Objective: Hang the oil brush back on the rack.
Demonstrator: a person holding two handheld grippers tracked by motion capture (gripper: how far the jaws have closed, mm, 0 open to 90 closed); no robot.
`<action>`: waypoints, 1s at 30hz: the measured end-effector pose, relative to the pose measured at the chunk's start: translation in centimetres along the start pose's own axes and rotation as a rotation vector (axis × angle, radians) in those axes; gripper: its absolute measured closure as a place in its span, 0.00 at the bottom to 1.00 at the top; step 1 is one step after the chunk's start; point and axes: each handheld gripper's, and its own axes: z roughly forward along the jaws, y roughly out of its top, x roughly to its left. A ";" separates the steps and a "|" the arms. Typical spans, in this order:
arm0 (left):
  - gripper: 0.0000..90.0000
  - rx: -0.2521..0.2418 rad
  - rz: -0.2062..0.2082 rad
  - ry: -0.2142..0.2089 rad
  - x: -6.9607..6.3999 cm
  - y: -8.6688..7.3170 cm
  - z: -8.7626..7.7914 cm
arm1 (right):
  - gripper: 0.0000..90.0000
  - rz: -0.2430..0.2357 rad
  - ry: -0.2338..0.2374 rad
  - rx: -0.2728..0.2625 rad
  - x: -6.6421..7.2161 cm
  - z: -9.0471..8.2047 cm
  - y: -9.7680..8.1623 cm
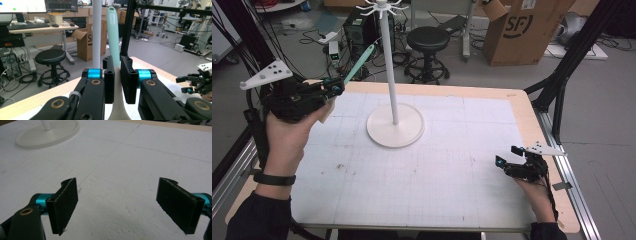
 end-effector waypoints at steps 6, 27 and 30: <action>0.91 -0.007 0.011 0.005 0.4 1.5 -0.5 | 0.19 0.000 0.000 0.001 0.0 0.0 0.0; 0.91 -0.030 0.021 -0.013 1.7 5.0 -1.2 | 0.19 0.002 0.002 0.004 -0.1 0.0 0.0; 0.91 -0.026 0.023 -0.009 1.9 5.3 -1.3 | 0.19 0.003 0.001 0.004 -0.1 0.0 0.0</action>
